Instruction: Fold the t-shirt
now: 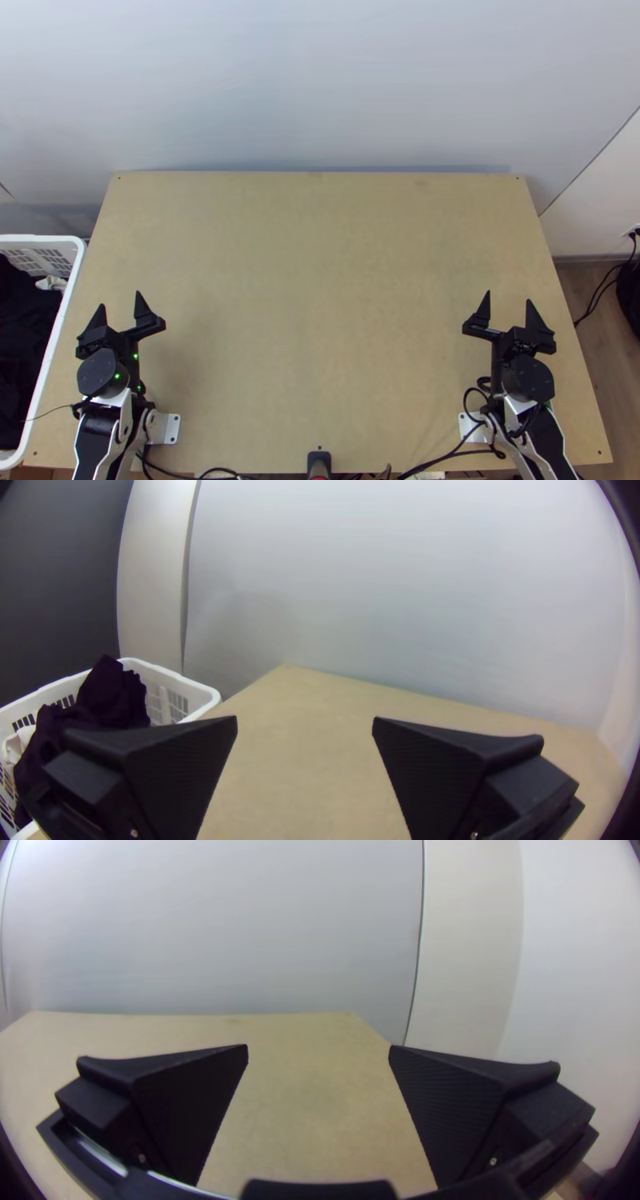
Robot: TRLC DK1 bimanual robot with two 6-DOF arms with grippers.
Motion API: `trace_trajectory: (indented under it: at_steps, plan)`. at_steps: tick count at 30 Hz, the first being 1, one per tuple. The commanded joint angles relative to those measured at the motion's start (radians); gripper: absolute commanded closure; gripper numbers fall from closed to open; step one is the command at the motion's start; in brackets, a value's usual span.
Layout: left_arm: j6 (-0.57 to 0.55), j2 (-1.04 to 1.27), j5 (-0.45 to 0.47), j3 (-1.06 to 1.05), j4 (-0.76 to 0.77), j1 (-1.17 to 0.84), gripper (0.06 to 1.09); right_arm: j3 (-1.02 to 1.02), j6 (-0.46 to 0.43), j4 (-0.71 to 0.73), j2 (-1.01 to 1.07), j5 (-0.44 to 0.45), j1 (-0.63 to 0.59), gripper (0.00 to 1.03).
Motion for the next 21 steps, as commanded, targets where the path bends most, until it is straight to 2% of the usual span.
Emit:
trace_trajectory:
  at_steps: [1,5,8,9,12,15,19,21]
  plan:
    - [-0.029,0.0,0.001,0.002,-0.008,-0.089,0.1,0.0,0.005,0.0,-0.001,0.0,0.005,0.04]
    - [0.052,0.0,0.001,0.002,0.025,-0.092,0.1,-0.002,0.017,0.017,-0.001,-0.001,0.009,0.04]
    - [0.093,0.003,0.003,0.022,0.039,-0.064,0.1,-0.029,-0.017,0.165,-0.001,-0.001,0.0,0.04]
    - [0.104,0.011,0.007,0.032,0.042,-0.055,0.1,-0.048,-0.121,0.246,-0.004,-0.003,0.0,0.04]
    - [0.106,0.078,0.007,0.074,0.047,-0.031,0.1,-0.048,-0.296,0.312,0.0,-0.006,0.009,0.04]
    - [0.106,0.17,0.006,0.144,0.027,0.011,0.1,-0.039,-0.402,0.372,-0.001,-0.006,0.023,0.04]
    - [0.106,0.328,0.007,0.292,0.041,0.133,0.1,0.055,-0.406,0.332,0.048,-0.009,0.028,0.04]
    - [0.106,0.42,0.007,0.393,0.039,0.209,0.1,0.135,-0.373,0.289,0.137,-0.009,0.032,0.04]
